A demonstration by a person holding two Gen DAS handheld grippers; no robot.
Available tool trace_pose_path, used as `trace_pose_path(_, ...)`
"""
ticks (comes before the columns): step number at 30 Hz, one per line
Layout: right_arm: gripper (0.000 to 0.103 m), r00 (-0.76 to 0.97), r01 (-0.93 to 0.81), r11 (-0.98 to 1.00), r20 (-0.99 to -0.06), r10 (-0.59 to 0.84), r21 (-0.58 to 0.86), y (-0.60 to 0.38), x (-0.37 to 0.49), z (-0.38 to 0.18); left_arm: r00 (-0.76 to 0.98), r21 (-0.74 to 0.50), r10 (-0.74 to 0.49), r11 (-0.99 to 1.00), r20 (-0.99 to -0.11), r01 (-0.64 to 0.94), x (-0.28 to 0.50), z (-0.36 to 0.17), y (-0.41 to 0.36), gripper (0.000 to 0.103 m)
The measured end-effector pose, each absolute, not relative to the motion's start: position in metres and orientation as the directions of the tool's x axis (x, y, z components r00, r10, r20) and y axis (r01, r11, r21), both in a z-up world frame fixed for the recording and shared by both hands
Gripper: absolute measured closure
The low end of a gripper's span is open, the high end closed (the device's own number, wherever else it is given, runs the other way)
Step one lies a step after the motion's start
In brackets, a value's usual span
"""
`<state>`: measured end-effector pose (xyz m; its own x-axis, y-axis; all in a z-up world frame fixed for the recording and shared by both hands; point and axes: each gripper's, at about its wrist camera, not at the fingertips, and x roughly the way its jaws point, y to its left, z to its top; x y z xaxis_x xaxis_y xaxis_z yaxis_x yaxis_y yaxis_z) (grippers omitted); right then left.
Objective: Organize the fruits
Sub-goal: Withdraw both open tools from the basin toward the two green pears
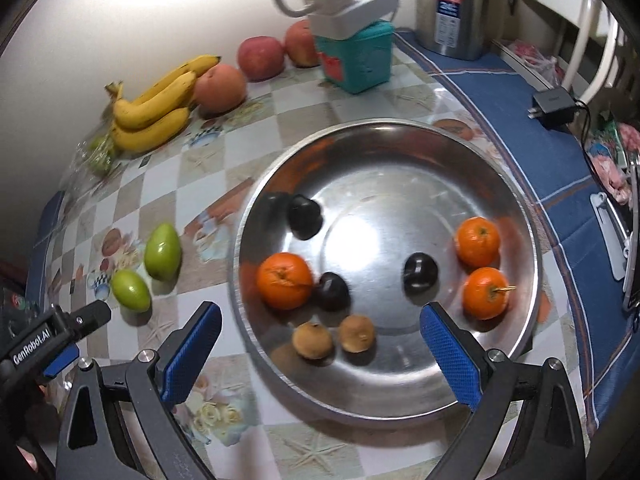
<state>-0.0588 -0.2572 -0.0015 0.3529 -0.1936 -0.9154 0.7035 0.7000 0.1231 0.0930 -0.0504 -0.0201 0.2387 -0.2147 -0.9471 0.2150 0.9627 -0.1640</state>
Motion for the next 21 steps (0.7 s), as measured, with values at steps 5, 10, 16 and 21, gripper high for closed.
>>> trace_pose_path(5, 0.004, 0.375, 0.654, 0.745, -0.912, -0.167, 0.133, -0.238, -0.044, 0.0, 0.24, -0.184, -0.22, 0.969, -0.945, 0.165, 0.098, -0.02, -0.033, 0.0)
trace_pose_path(10, 0.004, 0.385, 0.623, 0.771, -0.911, -0.15, 0.136, -0.225, -0.035, -0.002, 0.227, -0.197, -0.23, 0.967, -0.946, 0.16, 0.098, -0.022, -0.031, 0.0)
trace_pose_path(16, 0.004, 0.374, 0.632, 0.764, -0.914, -0.155, 0.129, -0.225, -0.03, -0.006, 0.218, -0.213, -0.246, 0.963, -0.944, 0.166, 0.1, -0.022, -0.035, 0.0)
trace_pose_path(21, 0.004, 0.373, 0.657, 0.743, -0.911, -0.175, 0.127, -0.232, -0.025, 0.0, 0.214, -0.234, -0.266, 0.958, -0.94, 0.163, 0.107, -0.022, -0.036, 0.0)
